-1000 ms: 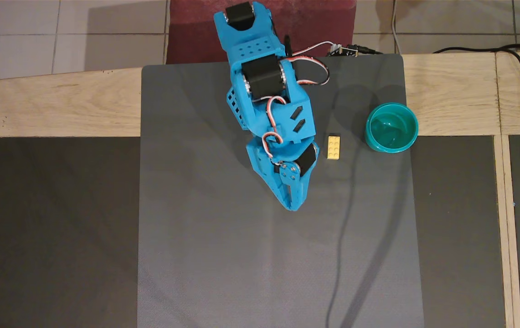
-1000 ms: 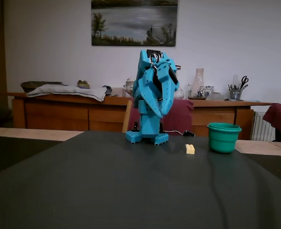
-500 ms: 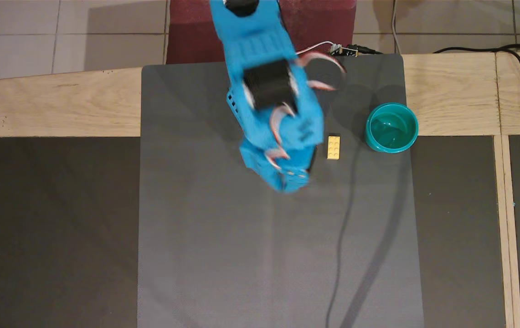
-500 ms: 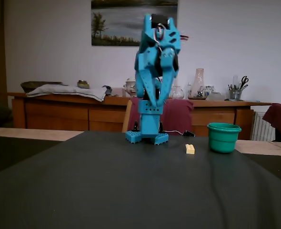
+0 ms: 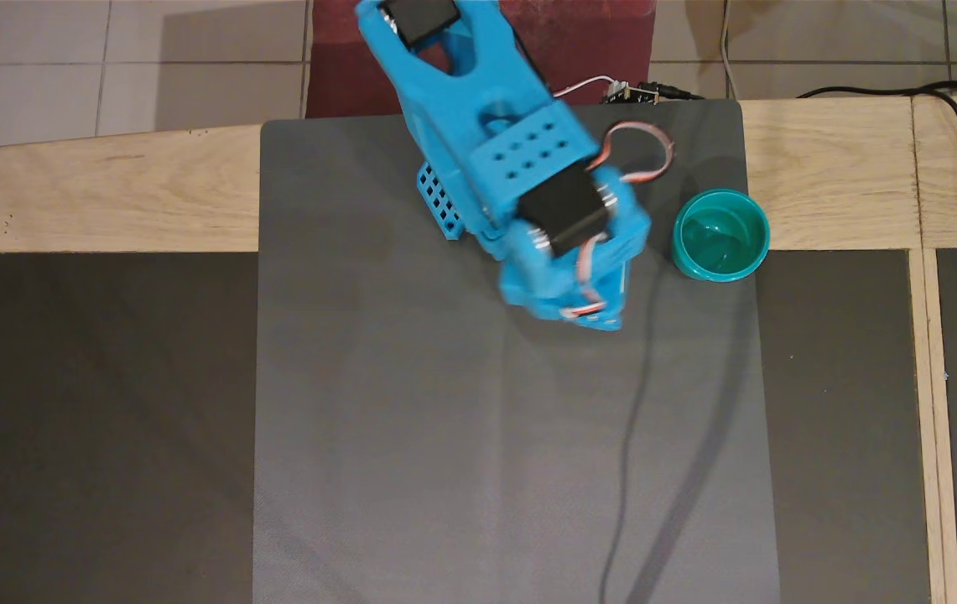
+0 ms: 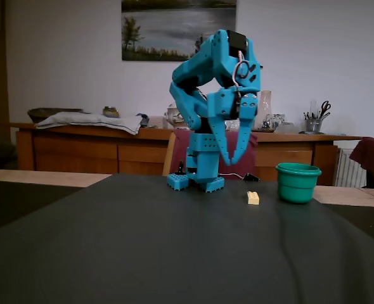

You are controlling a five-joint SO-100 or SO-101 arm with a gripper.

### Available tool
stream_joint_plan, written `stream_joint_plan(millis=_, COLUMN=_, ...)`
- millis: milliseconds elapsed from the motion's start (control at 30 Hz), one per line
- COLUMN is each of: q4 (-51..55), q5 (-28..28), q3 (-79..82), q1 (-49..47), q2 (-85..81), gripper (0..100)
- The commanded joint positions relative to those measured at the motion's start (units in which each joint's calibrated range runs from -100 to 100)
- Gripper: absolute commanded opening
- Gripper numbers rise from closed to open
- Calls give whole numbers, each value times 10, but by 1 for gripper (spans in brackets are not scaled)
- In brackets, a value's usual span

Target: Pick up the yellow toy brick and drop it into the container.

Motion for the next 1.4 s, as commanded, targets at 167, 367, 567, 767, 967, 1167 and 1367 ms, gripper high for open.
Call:
stream_joint_plan(millis=167, q4=-65, q5=-28, q3=8, q1=-80, q2=41, gripper=0)
stream_joint_plan(millis=367, q4=-153, q5=-43, q3=28, q1=-79, q2=228, gripper=0)
stream_joint_plan(millis=567, q4=-152, q5=-40, q3=18, q1=-69, q2=288, gripper=0)
stream_joint_plan(millis=767, q4=-144, q5=-45, q3=19, q1=-79, q2=235, gripper=0)
stream_joint_plan(millis=967, q4=-148, q5=-69, q3=17, q1=-78, q2=147, gripper=0)
stream_joint_plan(millis=1167, q4=-148, q5=-33, q3=18, q1=-77, q2=95, gripper=0)
stream_joint_plan(millis=1367, q4=-100, q5=-35, q3=36, q1=-112, q2=109, gripper=8)
